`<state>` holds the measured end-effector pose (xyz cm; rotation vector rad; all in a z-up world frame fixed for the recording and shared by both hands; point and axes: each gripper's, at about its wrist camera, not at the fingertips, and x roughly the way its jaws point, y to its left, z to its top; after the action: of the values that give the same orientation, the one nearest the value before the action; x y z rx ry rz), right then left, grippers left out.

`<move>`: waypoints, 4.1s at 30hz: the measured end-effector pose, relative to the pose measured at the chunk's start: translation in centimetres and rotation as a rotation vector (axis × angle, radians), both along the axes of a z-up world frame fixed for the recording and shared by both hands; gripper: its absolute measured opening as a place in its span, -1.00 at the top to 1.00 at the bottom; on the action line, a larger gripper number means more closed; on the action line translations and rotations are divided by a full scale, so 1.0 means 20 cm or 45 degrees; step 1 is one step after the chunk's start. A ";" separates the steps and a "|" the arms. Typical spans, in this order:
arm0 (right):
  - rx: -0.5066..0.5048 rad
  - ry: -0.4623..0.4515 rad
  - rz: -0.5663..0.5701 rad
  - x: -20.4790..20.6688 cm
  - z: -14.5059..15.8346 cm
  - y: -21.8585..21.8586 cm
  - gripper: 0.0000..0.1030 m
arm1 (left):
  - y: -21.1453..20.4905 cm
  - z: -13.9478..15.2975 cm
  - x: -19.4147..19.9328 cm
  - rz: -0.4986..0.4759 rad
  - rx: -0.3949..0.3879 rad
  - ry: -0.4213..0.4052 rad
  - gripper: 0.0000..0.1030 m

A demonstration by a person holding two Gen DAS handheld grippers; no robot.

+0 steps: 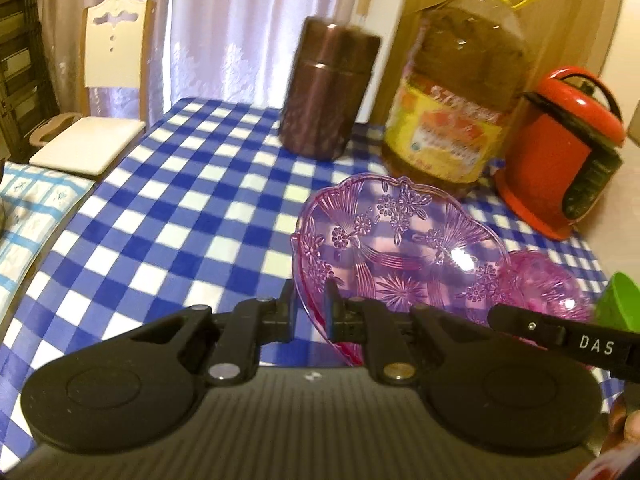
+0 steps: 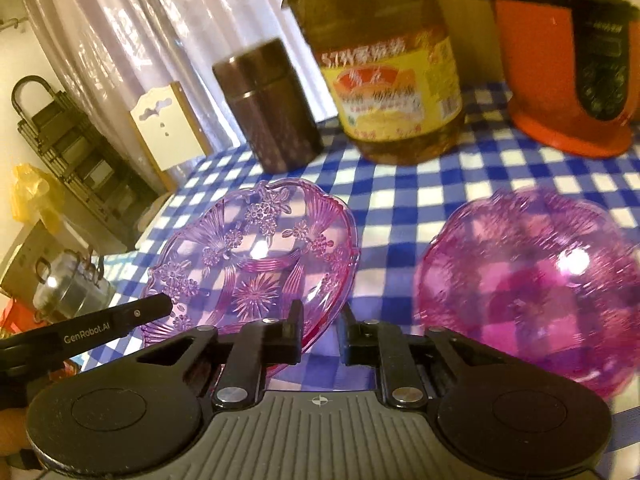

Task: Organize plates and bowls

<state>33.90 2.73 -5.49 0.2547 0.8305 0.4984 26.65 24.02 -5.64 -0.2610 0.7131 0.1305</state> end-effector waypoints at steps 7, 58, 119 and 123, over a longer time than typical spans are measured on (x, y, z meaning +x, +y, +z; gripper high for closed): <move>-0.019 -0.026 -0.085 -0.08 0.07 -0.21 0.67 | -0.21 0.06 0.05 -0.092 -0.010 -0.043 0.78; -0.295 -0.035 -0.339 -0.06 -0.02 -0.74 0.62 | -0.89 -0.12 0.27 -0.456 0.175 -0.007 0.67; -0.191 -0.174 -0.327 -0.06 -0.02 -0.80 0.77 | -0.77 -0.16 0.31 -0.391 0.107 0.005 0.44; -0.254 -0.194 -0.290 -0.03 -0.05 -0.76 0.76 | -0.76 -0.17 0.31 -0.383 0.100 0.009 0.44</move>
<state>33.30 -12.49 -6.58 0.1234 0.6870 0.2167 32.89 8.78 -9.02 -0.0764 0.7444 -0.1269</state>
